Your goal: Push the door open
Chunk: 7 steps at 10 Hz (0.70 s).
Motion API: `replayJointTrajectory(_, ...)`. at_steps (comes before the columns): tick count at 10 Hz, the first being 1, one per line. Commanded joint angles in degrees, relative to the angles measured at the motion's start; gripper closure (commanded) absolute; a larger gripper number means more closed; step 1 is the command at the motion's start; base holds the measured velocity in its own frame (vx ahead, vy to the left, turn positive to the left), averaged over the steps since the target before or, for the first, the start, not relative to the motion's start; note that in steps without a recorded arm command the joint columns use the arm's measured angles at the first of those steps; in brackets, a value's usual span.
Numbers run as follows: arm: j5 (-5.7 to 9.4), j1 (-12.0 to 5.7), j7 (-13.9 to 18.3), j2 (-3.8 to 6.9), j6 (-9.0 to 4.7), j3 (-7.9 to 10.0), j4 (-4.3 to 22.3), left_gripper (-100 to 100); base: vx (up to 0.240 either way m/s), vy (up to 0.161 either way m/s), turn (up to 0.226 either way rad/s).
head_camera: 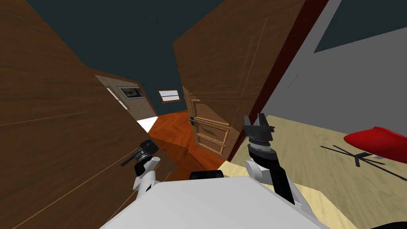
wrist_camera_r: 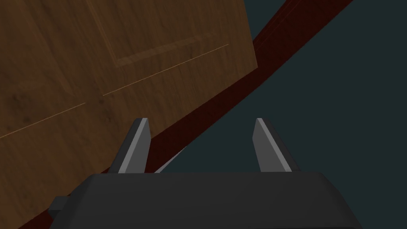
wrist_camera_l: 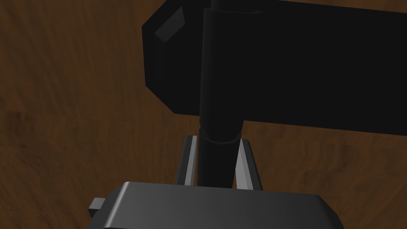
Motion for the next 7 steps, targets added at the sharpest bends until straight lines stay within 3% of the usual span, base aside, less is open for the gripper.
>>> replayJointTrajectory(1, 0.18, -1.36, -1.58, 0.18, -0.97, 2.2, 0.16, 100, 0.056, 0.106, -0.061)
replayJointTrajectory(7, 0.86, -4.93, -7.22, -2.11, -2.93, 10.36, -0.62, 100, 0.073, 0.101, -0.062)
